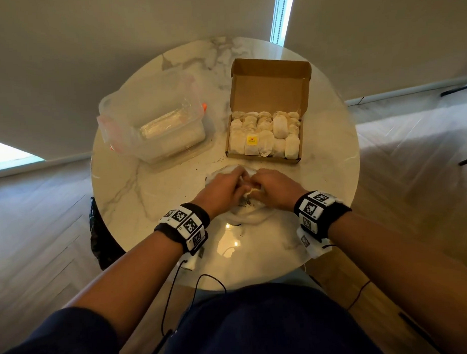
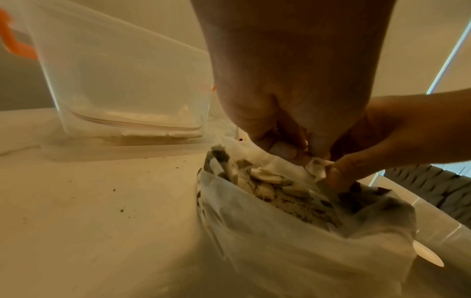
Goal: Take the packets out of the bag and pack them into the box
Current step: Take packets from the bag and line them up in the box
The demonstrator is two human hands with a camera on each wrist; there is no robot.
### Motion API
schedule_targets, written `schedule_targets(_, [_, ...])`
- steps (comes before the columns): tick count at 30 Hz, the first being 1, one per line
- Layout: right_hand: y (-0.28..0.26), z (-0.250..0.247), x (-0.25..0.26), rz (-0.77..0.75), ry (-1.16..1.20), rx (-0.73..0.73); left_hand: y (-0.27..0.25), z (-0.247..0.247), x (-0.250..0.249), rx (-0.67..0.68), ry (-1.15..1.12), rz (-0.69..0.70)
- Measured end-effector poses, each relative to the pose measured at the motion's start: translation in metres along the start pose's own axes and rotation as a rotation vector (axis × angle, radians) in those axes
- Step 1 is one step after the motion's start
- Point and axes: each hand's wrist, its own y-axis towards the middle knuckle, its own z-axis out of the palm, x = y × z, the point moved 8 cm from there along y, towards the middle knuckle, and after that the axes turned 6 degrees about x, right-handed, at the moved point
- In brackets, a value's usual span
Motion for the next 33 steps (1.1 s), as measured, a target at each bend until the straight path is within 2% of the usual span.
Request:
schedule_targets(2, [0.002, 0.002, -0.002, 0.002, -0.008, -0.006, -0.003, -0.008, 0.006, -0.061, 0.069, -0.025])
schedule_targets(5, [0.001, 0.004, -0.009, 0.040, 0.039, -0.023, -0.010, -0.017, 0.020, -0.144, 0.372, -0.025])
schedule_targets(8, [-0.003, 0.002, -0.014, 0.056, 0.096, -0.028, -0.017, -0.014, 0.041, -0.122, 0.579, -0.100])
schedule_targets(15, [-0.002, 0.007, -0.018, 0.071, 0.109, 0.011, -0.016, -0.004, 0.045, -0.068, 0.727, -0.132])
schedule_targets(20, [-0.002, 0.008, -0.016, 0.074, 0.116, 0.035, -0.012, -0.001, 0.047, -0.007, 0.762, -0.120])
schedule_targets(27, [0.000, 0.007, -0.016, 0.067, 0.129, 0.023, -0.012, -0.002, 0.046, -0.071, 0.774, -0.088])
schedule_targets(31, [0.000, 0.006, -0.019, 0.072, 0.130, 0.011, -0.015, -0.008, 0.040, -0.162, 0.698, 0.018])
schedule_targets(33, [0.001, 0.005, -0.022, 0.077, 0.132, -0.006, -0.016, -0.009, 0.033, -0.134, 0.585, 0.112])
